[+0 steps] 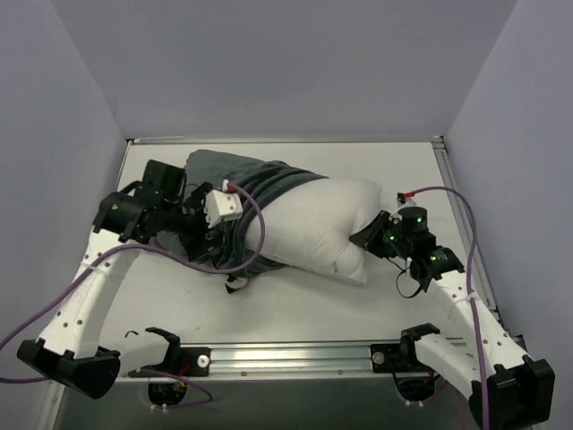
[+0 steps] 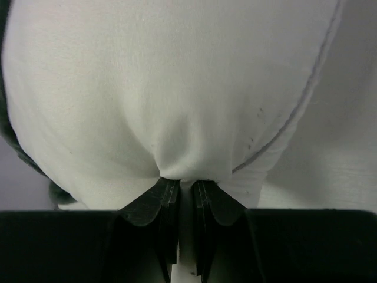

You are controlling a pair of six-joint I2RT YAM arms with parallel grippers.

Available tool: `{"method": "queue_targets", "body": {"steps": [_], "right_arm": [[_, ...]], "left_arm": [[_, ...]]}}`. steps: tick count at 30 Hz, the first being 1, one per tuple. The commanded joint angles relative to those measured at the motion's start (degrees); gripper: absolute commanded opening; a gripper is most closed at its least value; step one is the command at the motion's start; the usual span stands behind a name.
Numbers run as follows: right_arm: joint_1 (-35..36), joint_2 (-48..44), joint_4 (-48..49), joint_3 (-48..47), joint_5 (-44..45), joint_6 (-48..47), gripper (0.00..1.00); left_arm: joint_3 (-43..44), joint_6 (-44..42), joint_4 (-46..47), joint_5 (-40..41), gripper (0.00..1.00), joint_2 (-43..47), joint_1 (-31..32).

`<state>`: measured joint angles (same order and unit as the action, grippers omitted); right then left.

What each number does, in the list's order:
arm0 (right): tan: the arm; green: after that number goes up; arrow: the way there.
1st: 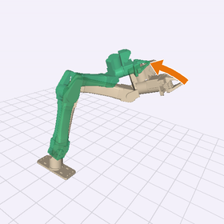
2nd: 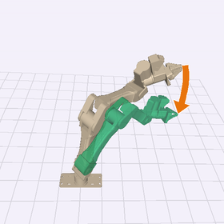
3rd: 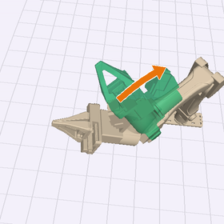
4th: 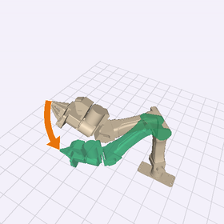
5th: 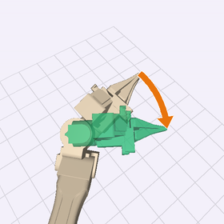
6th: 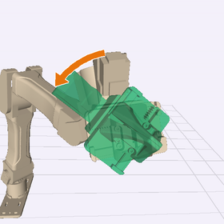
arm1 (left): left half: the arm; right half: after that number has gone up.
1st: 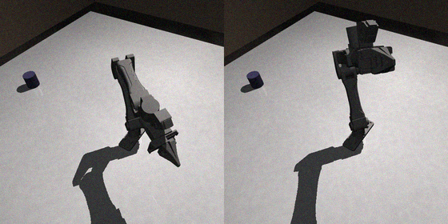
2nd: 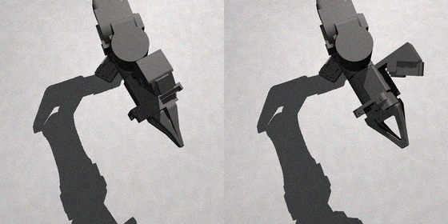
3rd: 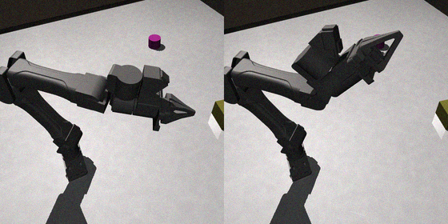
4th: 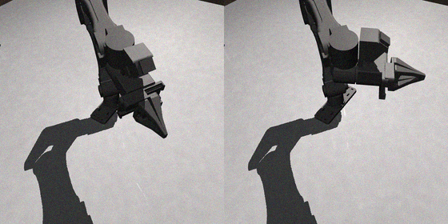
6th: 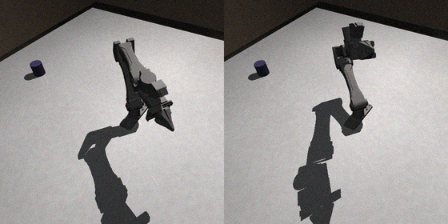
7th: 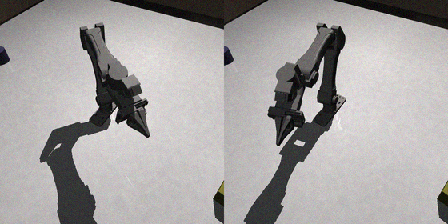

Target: Remove the pillowcase from the pillow

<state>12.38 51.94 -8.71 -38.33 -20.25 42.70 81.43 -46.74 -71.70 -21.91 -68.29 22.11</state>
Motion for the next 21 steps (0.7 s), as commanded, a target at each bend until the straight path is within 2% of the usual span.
{"method": "queue_targets", "body": {"steps": [1, 3, 4, 8, 10, 13, 14, 16, 17, 18, 19, 20, 21], "right_arm": [[10.34, -0.18, -0.34, 3.78, 6.96, 4.76, 0.0], [14.93, 0.96, -1.92, 5.01, 8.64, 5.64, 0.0], [16.87, 1.58, -2.45, 5.28, 9.17, 5.9, 0.0], [26.0, 5.79, -3.41, 6.07, 7.69, 6.26, 0.0], [28.65, 7.82, -3.94, 5.28, 7.77, 6.0, 0.0], [31.47, 8.35, -3.07, 5.01, 6.46, 5.56, 0.0], [31.65, 8.18, -3.15, 5.1, 6.1, 5.55, 0.07], [31.65, 7.47, -3.85, 5.1, 6.36, 5.47, 0.22], [31.65, 6.95, -4.55, 4.84, 6.36, 4.68, 0.27], [31.56, 6.42, -5.17, 4.4, 6.45, 4.41, 0.34], [31.48, 5.98, -5.87, 3.88, 6.97, 4.06, 0.49], [31.56, 5.45, -7.88, 2.13, 7.5, 3.1, 0.56], [31.48, 4.49, -9.47, 0.81, 8.29, 2.31, 0.63]], "left_arm": [[15.22, 14.23, -2.33, -11.58, 0.95, -3.4, 1.0], [21.98, 24.53, 6.46, -6.77, 0.96, -7.27, 3.72], [23.93, 26.16, 8.66, 2.48, 0.96, -11.99, 5.47], [31.5, 26.7, 13.86, 17.83, 0.97, -26.07, 13.47], [34.92, 26.35, 14.92, 21.02, 0.96, -33.87, 16.56], [38.79, 26.35, 14.92, 21.38, 0.97, -41.89, 17.27], [40.55, 26.0, 15.01, 21.38, 1.0, -43.4, 17.44], [41.7, 24.86, 15.36, 23.75, 0.9, -47.87, 18.05], [42.32, 24.68, 15.19, 25.5, 0.74, -49.2, 18.14], [42.5, 24.85, 14.93, 26.12, 0.67, -51.13, 18.15], [42.32, 24.94, 14.75, 26.39, 0.58, -51.67, 18.06], [41.97, 25.12, 14.57, 26.31, 0.48, -51.85, 17.97], [40.23, 25.12, 15.09, 25.7, 0.26, -51.59, 17.97]]}}
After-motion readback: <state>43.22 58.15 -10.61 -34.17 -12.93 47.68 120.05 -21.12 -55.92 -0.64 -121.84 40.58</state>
